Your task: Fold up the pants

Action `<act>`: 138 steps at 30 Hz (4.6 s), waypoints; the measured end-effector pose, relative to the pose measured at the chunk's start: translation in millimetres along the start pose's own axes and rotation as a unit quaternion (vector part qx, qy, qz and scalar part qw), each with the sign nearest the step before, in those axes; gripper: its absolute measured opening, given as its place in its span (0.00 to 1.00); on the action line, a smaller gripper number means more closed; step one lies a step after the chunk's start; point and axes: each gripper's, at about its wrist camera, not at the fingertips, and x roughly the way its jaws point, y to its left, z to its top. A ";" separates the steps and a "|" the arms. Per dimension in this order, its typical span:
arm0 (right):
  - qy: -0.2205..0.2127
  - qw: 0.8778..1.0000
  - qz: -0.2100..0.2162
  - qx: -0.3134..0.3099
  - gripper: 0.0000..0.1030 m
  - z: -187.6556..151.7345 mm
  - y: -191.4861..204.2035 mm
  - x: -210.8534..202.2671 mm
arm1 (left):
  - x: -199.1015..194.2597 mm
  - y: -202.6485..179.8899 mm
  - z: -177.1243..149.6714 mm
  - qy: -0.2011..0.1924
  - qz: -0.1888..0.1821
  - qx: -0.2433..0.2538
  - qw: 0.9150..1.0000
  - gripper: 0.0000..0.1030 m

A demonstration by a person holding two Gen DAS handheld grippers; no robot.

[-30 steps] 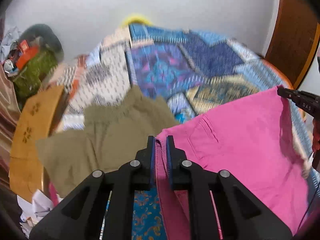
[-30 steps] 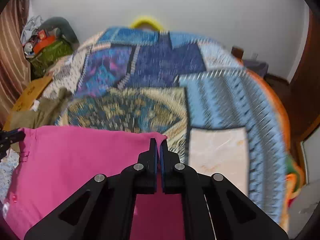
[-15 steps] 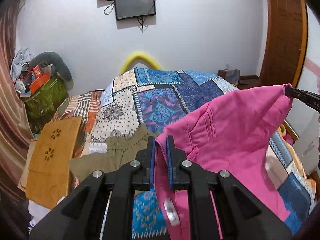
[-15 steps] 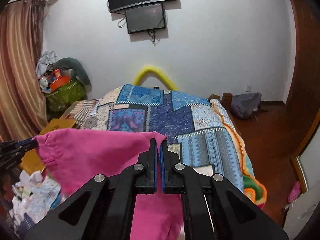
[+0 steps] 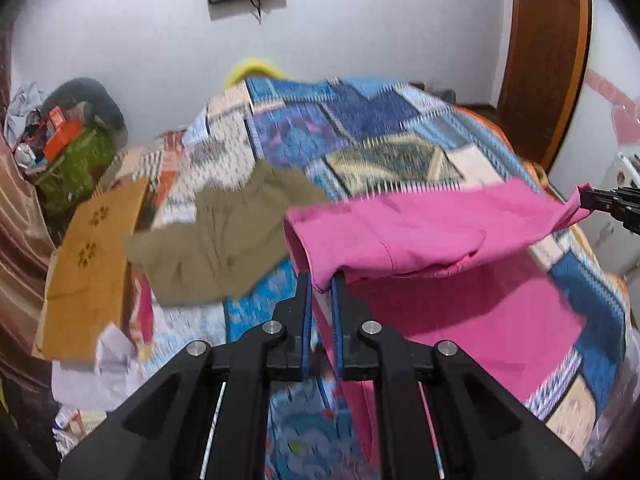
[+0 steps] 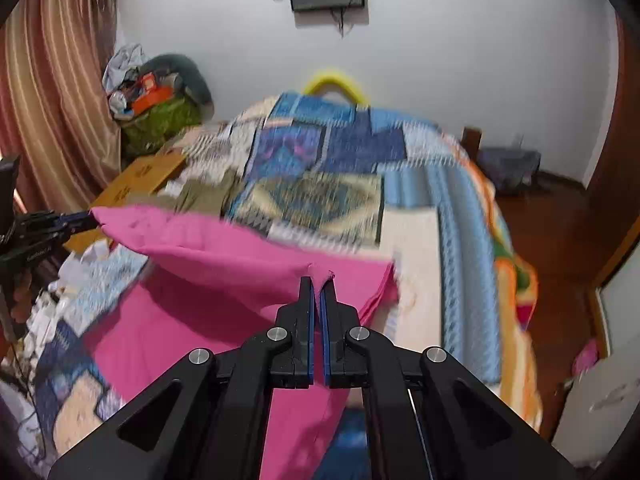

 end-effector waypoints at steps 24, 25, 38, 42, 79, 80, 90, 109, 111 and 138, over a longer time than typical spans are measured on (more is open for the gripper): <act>0.097 0.995 -0.019 0.015 0.49 -104.8 13.0 -6.0 | -26.9 -24.0 -57.4 0.041 -0.013 0.054 0.998 0.29; 0.085 0.996 -0.018 0.017 0.60 -101.1 16.2 -9.1 | -25.4 -29.0 -56.1 0.041 -0.015 0.058 0.997 0.39; 0.081 0.995 0.045 -0.034 0.61 -92.0 77.5 26.2 | 15.4 -99.0 -69.4 0.059 0.016 0.198 0.978 0.52; 0.093 0.993 0.058 -0.050 0.61 -93.3 90.7 43.0 | 24.8 -97.5 -55.1 0.062 -0.001 0.173 0.983 0.52; 0.044 0.992 0.110 -0.044 0.05 -72.2 113.1 31.4 | -5.4 -99.7 -55.8 0.050 -0.063 0.173 0.982 0.22; 0.045 0.992 0.109 -0.048 0.05 -74.8 115.6 30.1 | -5.2 -100.0 -59.3 0.054 -0.062 0.173 0.982 0.22; 0.100 0.989 0.086 -0.066 0.19 -104.4 122.0 34.7 | -15.7 -79.9 -89.6 0.082 -0.066 0.145 0.984 0.67; 0.076 0.993 -0.005 0.090 0.33 -133.8 20.5 -7.5 | -5.7 -0.4 -82.2 0.096 -0.112 -0.075 0.986 0.53; 0.086 0.990 -0.001 0.110 0.33 -141.1 15.5 -0.8 | 1.5 -4.6 -82.7 0.107 -0.124 -0.082 0.983 0.41; 0.077 0.994 -0.039 0.073 0.09 -152.5 13.3 13.9 | -4.1 -26.4 -105.7 0.094 -0.033 -0.024 0.995 0.10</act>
